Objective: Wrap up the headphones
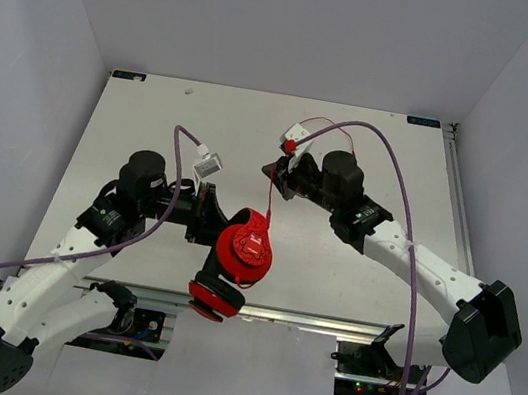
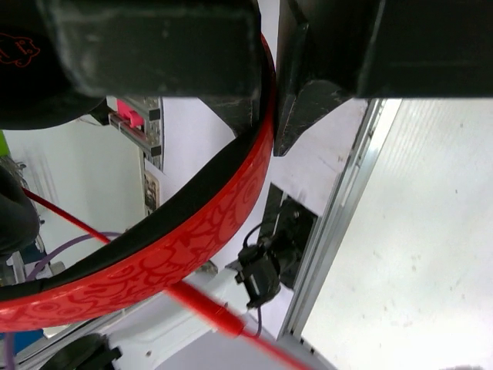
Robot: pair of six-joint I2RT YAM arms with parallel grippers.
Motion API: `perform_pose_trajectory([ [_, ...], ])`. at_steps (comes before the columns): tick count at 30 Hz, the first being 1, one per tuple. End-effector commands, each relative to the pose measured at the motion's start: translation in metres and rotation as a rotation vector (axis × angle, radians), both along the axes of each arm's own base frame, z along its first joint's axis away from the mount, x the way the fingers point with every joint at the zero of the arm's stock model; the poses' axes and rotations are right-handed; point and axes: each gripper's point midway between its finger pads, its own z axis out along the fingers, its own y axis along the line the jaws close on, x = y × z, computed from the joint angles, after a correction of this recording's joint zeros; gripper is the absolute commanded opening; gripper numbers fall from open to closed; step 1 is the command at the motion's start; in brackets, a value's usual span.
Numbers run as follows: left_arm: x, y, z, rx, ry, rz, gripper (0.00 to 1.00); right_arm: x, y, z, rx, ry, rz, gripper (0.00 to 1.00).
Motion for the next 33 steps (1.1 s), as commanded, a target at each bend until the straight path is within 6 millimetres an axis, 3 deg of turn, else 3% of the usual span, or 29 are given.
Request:
perform_pose_trajectory([
  [1,-0.001,-0.001,0.054,-0.122,-0.114,0.036,0.0,-0.002,0.014,-0.004,0.049,0.026,0.017,0.08],
  [11,0.017,-0.004,0.046,-0.11,-0.083,0.129,0.0,-0.007,0.018,-0.008,0.051,0.033,0.02,0.08],
  [17,0.044,-0.005,0.046,-0.091,-0.088,0.251,0.0,-0.02,0.025,-0.02,0.042,0.044,0.048,0.08],
  [22,0.054,-0.006,0.047,-0.085,-0.09,0.289,0.0,-0.024,0.031,-0.031,0.023,0.057,0.056,0.08],
  [27,0.027,-0.015,0.037,-0.084,-0.034,0.125,0.0,-0.014,0.029,-0.041,-0.012,0.056,0.011,0.08],
  [30,-0.003,-0.016,0.014,-0.034,0.035,-0.058,0.0,0.007,0.025,-0.032,-0.055,0.021,-0.045,0.08],
  [33,-0.011,-0.015,-0.019,0.077,0.077,-0.093,0.0,0.035,0.012,-0.032,-0.111,0.043,-0.105,0.08],
])
